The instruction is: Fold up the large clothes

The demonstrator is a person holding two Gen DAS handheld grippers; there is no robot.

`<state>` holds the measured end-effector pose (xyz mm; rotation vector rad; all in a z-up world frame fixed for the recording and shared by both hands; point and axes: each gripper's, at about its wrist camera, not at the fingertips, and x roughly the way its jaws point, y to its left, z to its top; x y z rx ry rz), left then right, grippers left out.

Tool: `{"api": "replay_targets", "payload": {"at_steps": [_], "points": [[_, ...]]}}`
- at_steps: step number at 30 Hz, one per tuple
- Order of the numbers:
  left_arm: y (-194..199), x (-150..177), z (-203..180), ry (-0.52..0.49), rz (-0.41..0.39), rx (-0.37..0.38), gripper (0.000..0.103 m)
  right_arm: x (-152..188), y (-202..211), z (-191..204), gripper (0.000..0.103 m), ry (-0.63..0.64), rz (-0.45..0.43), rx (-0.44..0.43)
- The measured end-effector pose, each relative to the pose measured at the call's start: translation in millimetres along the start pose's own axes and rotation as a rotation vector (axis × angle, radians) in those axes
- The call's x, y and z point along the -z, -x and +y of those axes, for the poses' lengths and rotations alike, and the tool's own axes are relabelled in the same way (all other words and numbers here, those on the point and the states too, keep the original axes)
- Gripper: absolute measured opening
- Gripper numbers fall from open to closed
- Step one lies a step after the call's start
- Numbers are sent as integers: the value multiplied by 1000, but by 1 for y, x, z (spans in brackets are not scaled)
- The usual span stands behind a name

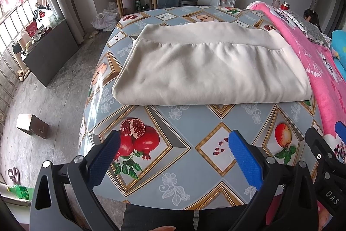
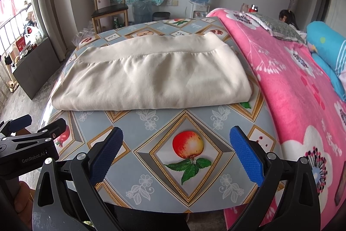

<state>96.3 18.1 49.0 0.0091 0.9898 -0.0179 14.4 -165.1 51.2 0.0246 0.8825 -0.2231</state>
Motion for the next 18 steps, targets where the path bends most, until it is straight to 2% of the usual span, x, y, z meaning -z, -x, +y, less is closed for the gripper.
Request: {"api": "replay_targets", "payload": {"at_steps": [18], "points": [[1,1,-1,3,3,6,98,0,2,1,96,1,2,3]]}}
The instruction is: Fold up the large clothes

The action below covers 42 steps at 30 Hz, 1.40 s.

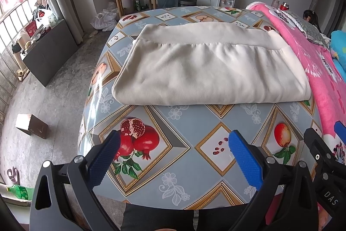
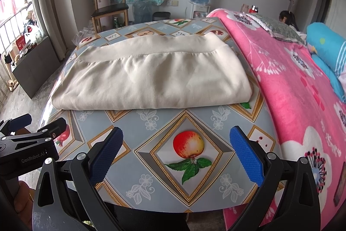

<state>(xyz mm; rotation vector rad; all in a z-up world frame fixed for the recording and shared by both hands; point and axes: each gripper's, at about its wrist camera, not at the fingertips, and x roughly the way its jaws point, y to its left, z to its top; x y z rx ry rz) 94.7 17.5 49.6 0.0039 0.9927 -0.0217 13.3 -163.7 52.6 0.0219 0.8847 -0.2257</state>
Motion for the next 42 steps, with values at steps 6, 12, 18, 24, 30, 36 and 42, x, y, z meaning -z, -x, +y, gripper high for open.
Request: {"api": "replay_targets", "payload": {"at_steps": [6,12,18,24,30,36,42], "points": [[1,0,0,2,0,1,98,0,1,0,96,-1,2,0],[1,0,1,3,1,0,98,0,0,2,96,-3,0,1],[1,-1,2,7,0,2,98,0,2,0,96,-2,0,2],[1,-1,2,8,-2,2,98,0,2,0,96,-1,4,-1],[4,-2,1,7,-12,5,98,0,4,-1,96,3,1,0],[3,-2,2,9,-1,15,98,0,4,-1,96,1,2,0],[4,-2,2,13,-5,12,98,-1,4,0,96,6,-2,-1]]}}
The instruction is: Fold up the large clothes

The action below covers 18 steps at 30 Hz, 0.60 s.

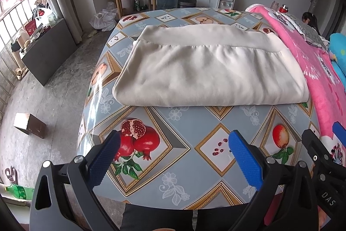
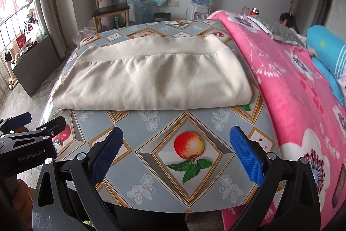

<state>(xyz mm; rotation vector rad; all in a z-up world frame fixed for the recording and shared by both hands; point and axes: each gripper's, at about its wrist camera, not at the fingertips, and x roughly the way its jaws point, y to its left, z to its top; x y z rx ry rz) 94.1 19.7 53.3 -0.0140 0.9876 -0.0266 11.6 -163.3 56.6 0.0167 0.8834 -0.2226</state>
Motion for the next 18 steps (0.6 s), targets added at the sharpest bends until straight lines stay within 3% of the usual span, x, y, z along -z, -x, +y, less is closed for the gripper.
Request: {"api": "replay_targets", "payload": {"at_steps": [18], "points": [[1,0,0,0,0,-1,98,-1,0,1,96,2,0,0]]}}
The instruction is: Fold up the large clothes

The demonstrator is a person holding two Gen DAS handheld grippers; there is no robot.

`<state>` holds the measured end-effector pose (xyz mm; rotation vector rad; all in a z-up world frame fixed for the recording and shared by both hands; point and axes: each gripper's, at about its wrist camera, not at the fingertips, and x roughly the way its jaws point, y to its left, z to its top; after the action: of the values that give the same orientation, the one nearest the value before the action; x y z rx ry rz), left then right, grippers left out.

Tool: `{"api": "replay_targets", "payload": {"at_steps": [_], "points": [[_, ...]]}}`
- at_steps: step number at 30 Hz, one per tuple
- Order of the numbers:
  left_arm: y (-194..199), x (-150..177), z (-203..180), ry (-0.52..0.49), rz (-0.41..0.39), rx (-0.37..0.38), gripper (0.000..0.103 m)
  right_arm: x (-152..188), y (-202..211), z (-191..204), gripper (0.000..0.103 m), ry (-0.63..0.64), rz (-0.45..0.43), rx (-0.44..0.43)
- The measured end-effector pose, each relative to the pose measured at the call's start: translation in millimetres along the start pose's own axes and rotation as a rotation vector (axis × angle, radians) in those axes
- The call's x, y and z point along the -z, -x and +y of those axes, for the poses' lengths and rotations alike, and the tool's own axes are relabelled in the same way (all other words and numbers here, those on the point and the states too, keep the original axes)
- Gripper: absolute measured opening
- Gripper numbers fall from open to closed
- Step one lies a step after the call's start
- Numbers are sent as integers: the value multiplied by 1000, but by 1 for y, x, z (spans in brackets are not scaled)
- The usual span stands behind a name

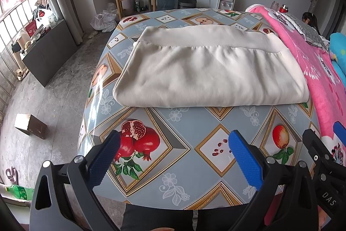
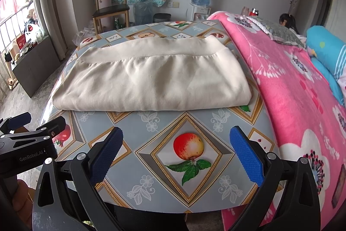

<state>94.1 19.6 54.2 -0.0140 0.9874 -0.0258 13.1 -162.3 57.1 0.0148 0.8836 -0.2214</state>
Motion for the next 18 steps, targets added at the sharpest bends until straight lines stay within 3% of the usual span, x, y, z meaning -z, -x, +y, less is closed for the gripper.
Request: {"api": "replay_targets", "payload": {"at_steps": [18], "points": [[0,0,0,-1,0,0,98,0,0,0,96,3,-1,2]]}}
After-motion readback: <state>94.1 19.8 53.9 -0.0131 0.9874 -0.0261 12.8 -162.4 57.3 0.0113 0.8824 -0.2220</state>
